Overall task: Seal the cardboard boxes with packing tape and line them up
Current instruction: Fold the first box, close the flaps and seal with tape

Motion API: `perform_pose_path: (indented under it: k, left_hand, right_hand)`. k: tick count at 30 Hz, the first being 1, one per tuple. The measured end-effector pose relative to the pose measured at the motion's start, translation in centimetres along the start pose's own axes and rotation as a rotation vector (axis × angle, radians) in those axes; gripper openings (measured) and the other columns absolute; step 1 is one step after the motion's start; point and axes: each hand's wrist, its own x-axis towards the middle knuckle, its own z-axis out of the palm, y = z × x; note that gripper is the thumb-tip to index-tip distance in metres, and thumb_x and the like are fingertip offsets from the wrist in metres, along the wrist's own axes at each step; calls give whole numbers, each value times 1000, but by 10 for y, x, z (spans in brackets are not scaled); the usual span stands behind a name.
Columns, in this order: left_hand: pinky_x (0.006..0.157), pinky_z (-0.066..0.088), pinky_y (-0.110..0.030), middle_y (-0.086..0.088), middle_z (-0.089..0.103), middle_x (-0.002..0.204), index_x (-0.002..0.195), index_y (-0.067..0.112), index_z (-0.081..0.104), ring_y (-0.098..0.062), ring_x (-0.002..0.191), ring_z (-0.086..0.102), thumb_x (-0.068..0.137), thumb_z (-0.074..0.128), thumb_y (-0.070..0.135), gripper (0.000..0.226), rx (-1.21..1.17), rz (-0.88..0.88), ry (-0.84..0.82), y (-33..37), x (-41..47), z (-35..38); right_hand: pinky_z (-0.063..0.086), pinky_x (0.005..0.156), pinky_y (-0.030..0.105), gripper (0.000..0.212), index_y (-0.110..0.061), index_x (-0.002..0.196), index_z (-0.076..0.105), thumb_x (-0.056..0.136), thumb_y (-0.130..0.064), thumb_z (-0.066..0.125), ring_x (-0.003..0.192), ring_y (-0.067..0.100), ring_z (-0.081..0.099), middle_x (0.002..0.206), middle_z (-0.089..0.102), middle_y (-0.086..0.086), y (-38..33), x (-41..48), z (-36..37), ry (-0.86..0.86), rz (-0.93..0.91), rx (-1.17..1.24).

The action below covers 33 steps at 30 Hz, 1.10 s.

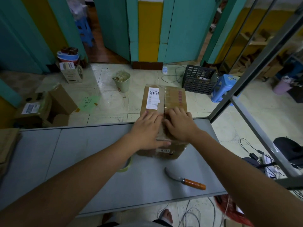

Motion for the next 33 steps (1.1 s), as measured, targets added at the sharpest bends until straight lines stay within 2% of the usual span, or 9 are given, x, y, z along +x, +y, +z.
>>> perform_pose_path:
  k: [4, 9, 18, 21, 24, 27, 29, 31, 33]
  left_hand:
    - [131, 13, -54, -4, 31, 161, 158, 10, 24, -26, 154, 30, 65, 39, 108, 135, -105, -57, -74, 4, 17, -6]
    - [131, -3, -56, -8, -10, 178, 168, 5, -8, -18, 164, -14, 70, 20, 109, 146, -17, -113, -186, 10, 18, -1]
    - [130, -10, -55, -7, -7, 179, 168, 4, -7, -17, 163, -17, 72, 14, 107, 142, 1, -131, -214, 13, 17, 4]
    - [130, -7, -55, -10, -7, 178, 168, 3, -6, -19, 163, -18, 75, 13, 104, 138, -24, -113, -169, 14, 13, 4]
    - [132, -3, -55, -8, 4, 179, 169, 7, 8, -17, 164, -10, 83, 20, 99, 127, -222, -100, -62, 7, 9, 3]
    - [129, 22, -53, -1, 32, 170, 160, 18, 39, -17, 158, 24, 96, 53, 71, 84, -592, -237, 337, -2, -2, 3]
    - [124, 34, -47, -3, 37, 161, 156, 19, 41, -17, 149, 34, 95, 70, 49, 73, -747, -430, 467, -10, -7, 7]
    - [124, 33, -45, -7, 32, 164, 163, 19, 28, -21, 151, 33, 96, 72, 46, 84, -907, -644, 306, -18, -7, 7]
    - [121, 38, -43, -4, 40, 163, 167, 24, 22, -24, 151, 40, 100, 68, 48, 84, -1026, -725, 79, -24, -6, 4]
  right_hand:
    - [34, 113, 50, 45, -19, 146, 47, 108, -41, 41, 140, 28, 40, 150, 46, 5, 5, 31, -10, 7, 65, 83]
    - [5, 131, 51, 61, -16, 168, 13, 113, -40, 22, 162, 17, -1, 176, 5, 0, 4, 54, -1, -128, 23, 54]
    - [2, 130, 52, 63, -20, 168, 6, 111, -46, 14, 162, 15, -6, 176, -3, -4, 9, 53, 20, -111, 18, -68]
    - [6, 131, 49, 57, -22, 165, 26, 112, -42, 28, 161, 14, 5, 174, 13, -4, 11, 49, 16, -15, 15, 161]
    - [28, 126, 46, 36, -23, 142, 62, 108, -25, 50, 148, 11, 38, 156, 52, -3, 15, 34, 6, 258, 105, 639]
    - [41, 117, 44, 30, -23, 130, 68, 101, -29, 65, 132, 12, 52, 139, 62, -3, 25, 11, 4, 543, 317, 736]
    - [40, 118, 44, 55, -20, 144, 56, 96, -44, 70, 138, 18, 49, 148, 55, 1, 35, -6, 8, 471, 531, 768]
    - [45, 115, 49, 73, -16, 152, 48, 94, -54, 70, 137, 24, 54, 152, 54, 6, 41, -20, 15, 253, 692, 942]
    - [55, 105, 48, 57, -17, 139, 62, 96, -54, 68, 115, 23, 71, 133, 71, 6, 40, -30, 24, 80, 719, 1165]
